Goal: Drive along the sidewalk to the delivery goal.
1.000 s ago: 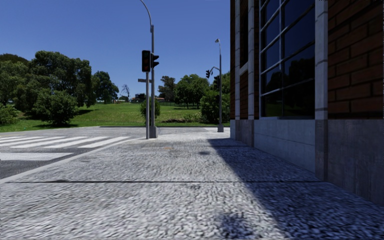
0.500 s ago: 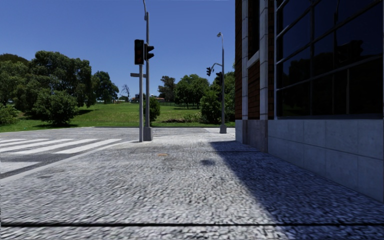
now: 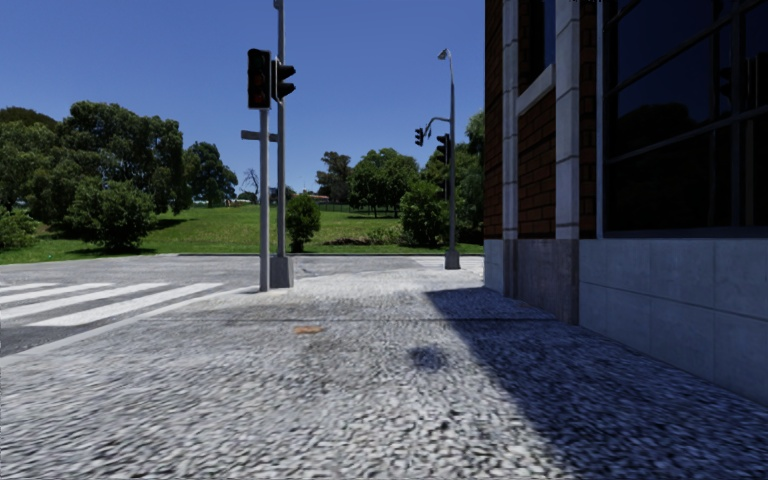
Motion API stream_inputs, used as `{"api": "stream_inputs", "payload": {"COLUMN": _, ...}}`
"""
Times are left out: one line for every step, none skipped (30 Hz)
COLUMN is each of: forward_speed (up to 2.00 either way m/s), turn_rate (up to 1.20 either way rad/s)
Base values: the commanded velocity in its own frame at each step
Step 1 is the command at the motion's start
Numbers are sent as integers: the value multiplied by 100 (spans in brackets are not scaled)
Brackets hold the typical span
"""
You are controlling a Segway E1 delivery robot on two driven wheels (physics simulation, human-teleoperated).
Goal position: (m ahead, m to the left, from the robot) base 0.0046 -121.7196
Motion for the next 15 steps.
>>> {"api": "stream_inputs", "payload": {"forward_speed": 200, "turn_rate": 0}}
{"api": "stream_inputs", "payload": {"forward_speed": 200, "turn_rate": 0}}
{"api": "stream_inputs", "payload": {"forward_speed": 200, "turn_rate": 0}}
{"api": "stream_inputs", "payload": {"forward_speed": 200, "turn_rate": 0}}
{"api": "stream_inputs", "payload": {"forward_speed": 200, "turn_rate": 0}}
{"api": "stream_inputs", "payload": {"forward_speed": 200, "turn_rate": 0}}
{"api": "stream_inputs", "payload": {"forward_speed": 200, "turn_rate": 0}}
{"api": "stream_inputs", "payload": {"forward_speed": 200, "turn_rate": 0}}
{"api": "stream_inputs", "payload": {"forward_speed": 200, "turn_rate": 0}}
{"api": "stream_inputs", "payload": {"forward_speed": 200, "turn_rate": 0}}
{"api": "stream_inputs", "payload": {"forward_speed": 200, "turn_rate": 0}}
{"api": "stream_inputs", "payload": {"forward_speed": 200, "turn_rate": 0}}
{"api": "stream_inputs", "payload": {"forward_speed": 200, "turn_rate": 0}}
{"api": "stream_inputs", "payload": {"forward_speed": 200, "turn_rate": 0}}
{"api": "stream_inputs", "payload": {"forward_speed": 200, "turn_rate": 0}}
